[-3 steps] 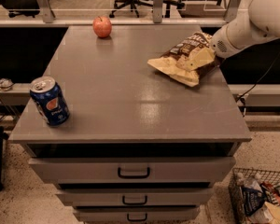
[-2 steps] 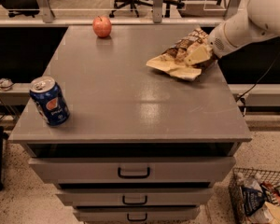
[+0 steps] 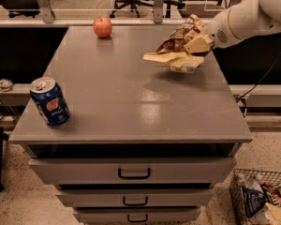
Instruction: Pick brown chip bag
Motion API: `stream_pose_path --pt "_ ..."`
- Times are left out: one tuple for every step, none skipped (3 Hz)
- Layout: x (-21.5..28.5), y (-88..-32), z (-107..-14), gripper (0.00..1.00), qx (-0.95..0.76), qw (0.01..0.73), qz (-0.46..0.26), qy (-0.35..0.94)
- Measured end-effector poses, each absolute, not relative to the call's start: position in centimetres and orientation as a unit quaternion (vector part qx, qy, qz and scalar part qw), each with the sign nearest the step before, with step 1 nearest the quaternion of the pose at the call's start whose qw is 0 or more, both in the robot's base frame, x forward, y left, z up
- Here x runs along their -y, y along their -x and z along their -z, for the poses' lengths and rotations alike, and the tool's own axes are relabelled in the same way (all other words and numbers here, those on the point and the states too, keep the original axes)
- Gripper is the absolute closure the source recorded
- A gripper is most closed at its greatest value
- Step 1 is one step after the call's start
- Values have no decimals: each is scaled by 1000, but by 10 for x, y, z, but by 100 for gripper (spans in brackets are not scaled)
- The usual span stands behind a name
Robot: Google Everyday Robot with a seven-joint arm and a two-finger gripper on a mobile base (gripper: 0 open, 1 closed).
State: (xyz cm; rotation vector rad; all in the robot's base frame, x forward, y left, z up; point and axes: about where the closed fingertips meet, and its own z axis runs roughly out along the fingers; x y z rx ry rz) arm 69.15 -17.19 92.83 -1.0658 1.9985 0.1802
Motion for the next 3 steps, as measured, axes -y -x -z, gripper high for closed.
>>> stream_pose_path --pt "153 -671 -962 100 -747 465 -108 462" --pt "140 -650 -997 100 -691 516 -156 482" --pt "131 -646 -1004 100 -677 524 -165 489"
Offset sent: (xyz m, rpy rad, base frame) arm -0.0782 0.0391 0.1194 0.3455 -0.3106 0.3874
